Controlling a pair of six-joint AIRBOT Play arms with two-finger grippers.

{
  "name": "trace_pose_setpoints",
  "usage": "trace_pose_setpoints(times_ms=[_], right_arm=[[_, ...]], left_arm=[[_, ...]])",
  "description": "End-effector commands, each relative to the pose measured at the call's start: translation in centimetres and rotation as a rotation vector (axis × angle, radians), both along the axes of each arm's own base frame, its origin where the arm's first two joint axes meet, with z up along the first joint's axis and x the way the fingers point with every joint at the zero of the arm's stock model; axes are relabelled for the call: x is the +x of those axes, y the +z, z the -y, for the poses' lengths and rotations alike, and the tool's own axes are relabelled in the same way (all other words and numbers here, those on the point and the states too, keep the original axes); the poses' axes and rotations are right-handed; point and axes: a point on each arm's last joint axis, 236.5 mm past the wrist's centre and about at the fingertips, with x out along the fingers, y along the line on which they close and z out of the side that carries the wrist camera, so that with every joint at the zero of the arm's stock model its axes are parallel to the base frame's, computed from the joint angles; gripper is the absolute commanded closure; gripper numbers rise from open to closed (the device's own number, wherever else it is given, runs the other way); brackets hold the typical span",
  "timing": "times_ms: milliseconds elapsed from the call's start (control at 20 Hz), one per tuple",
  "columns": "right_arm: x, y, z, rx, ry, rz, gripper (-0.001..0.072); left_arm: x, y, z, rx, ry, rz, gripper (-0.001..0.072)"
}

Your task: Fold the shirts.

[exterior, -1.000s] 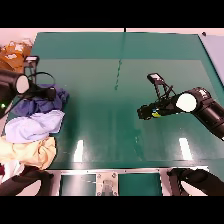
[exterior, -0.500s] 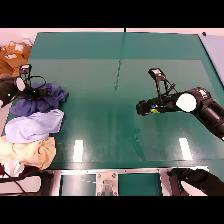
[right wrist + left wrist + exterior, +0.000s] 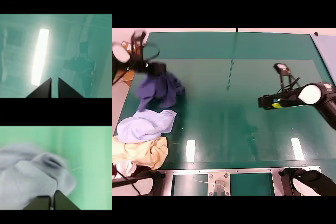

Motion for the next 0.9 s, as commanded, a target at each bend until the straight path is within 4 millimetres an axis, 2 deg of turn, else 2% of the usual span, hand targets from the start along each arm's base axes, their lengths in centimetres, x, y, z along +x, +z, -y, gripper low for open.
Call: trace_pose_setpoints(times_ms=[0,100,200,300,450,500,550,600,650,700,750,850], right_arm=[[1.4,1.4,4.6,-0.002,-0.123,0.007,0.0673],[2.5,2.7,7.3,0.002,-0.203,0.038,0.0672],[3.0,3.5,9.6,0.002,-0.266,0.054,0.0673],[3.0,3.7,11.2,0.0,-0.308,0.049,0.0673],[2.8,3.6,12.0,-0.003,-0.325,0.04,0.0669],[2.8,3.6,12.0,-0.001,-0.325,0.04,0.065],[2.8,3.6,12.0,0.0,-0.325,0.04,0.0606],[2.8,3.6,12.0,0.001,-0.326,0.039,0.0509],[2.8,3.6,11.9,0.001,-0.325,0.039,0.0411],[2.7,3.5,11.9,0.003,-0.325,0.036,0.0356],[2.5,3.2,11.8,0.003,-0.324,0.027,0.0322],[1.9,1.8,11.3,0.026,-0.324,-0.012,0.0302]], left_arm=[[-2.6,10.5,10.8,-0.107,-0.231,0.183,0.069],[-4.9,13.0,17.0,-0.184,-0.355,0.217,0.069],[-7.3,12.4,22.0,-0.219,-0.458,0.19,0.069],[-9.1,9.2,25.9,-0.215,-0.543,0.105,0.0689],[-12.0,2.5,31.4,-0.244,-0.645,-0.093,0.0685],[-12.8,0.4,33.0,-0.27,-0.665,-0.161,0.0456],[-13.3,-1.1,33.9,-0.295,-0.67,-0.215,0.0196],[-13.5,-2.1,34.1,-0.311,-0.67,-0.258,0.0148],[-13.2,-2.5,33.2,-0.298,-0.662,-0.275,0.0148],[-12.6,-2.4,31.7,-0.288,-0.643,-0.286,0.0148],[-11.8,-2.0,29.7,-0.285,-0.616,-0.299,0.0148],[-10.2,-1.3,24.0,-0.269,-0.54,-0.344,0.0148]])
